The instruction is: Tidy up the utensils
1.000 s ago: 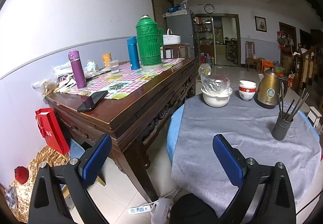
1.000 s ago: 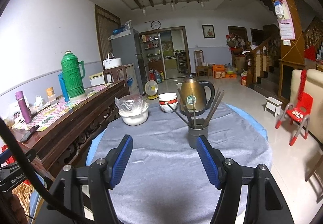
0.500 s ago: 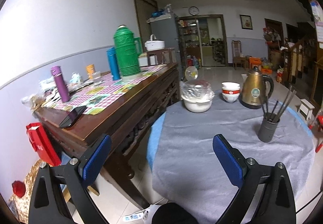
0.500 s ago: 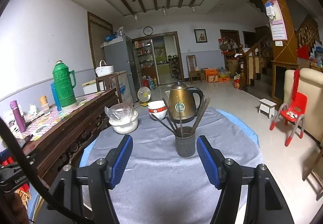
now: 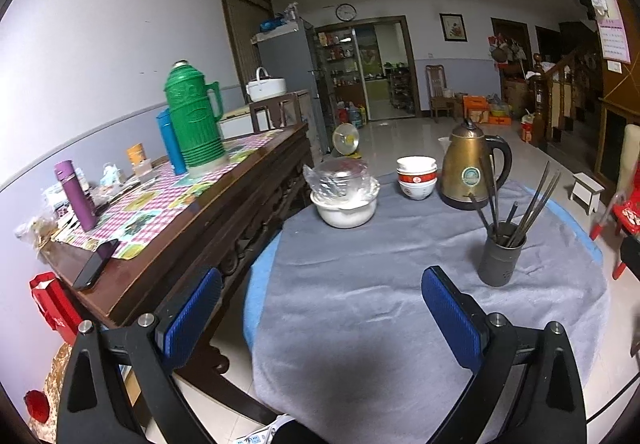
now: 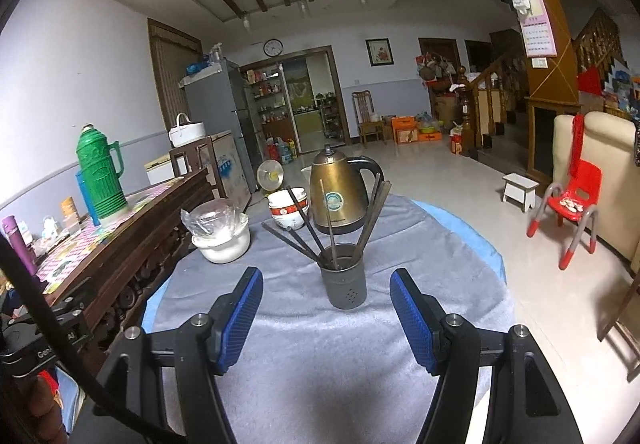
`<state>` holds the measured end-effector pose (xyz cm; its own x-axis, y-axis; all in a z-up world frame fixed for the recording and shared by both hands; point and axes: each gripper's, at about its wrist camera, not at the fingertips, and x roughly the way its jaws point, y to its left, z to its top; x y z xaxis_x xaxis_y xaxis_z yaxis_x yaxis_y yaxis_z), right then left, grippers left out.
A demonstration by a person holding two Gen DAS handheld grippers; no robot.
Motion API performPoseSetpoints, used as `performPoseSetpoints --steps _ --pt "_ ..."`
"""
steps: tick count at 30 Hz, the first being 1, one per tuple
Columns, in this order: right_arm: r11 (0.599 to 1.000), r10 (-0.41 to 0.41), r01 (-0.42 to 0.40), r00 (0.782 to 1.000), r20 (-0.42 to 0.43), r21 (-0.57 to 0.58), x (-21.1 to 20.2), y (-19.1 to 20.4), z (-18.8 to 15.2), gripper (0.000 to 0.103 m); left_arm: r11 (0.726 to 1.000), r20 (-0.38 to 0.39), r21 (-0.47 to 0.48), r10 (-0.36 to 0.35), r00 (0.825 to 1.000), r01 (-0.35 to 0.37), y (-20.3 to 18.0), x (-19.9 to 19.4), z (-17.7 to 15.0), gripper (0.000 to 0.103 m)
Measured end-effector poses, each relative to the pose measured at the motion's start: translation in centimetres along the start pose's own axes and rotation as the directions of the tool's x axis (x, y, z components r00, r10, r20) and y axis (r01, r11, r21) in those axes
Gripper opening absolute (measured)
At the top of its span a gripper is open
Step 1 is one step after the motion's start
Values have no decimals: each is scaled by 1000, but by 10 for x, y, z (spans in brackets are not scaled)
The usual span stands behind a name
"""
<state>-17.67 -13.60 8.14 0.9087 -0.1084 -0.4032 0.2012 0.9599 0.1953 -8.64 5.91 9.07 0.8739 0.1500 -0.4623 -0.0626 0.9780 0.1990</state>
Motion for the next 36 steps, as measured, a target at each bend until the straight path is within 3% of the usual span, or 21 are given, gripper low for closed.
performPoseSetpoints --steps 19,36 --pt "999 -28 30 997 -66 31 60 -28 23 70 996 -61 46 -72 996 75 -62 54 35 100" --pt "998 -43 46 995 -87 30 88 -36 32 70 993 -87 57 -95 992 100 -79 81 44 100"
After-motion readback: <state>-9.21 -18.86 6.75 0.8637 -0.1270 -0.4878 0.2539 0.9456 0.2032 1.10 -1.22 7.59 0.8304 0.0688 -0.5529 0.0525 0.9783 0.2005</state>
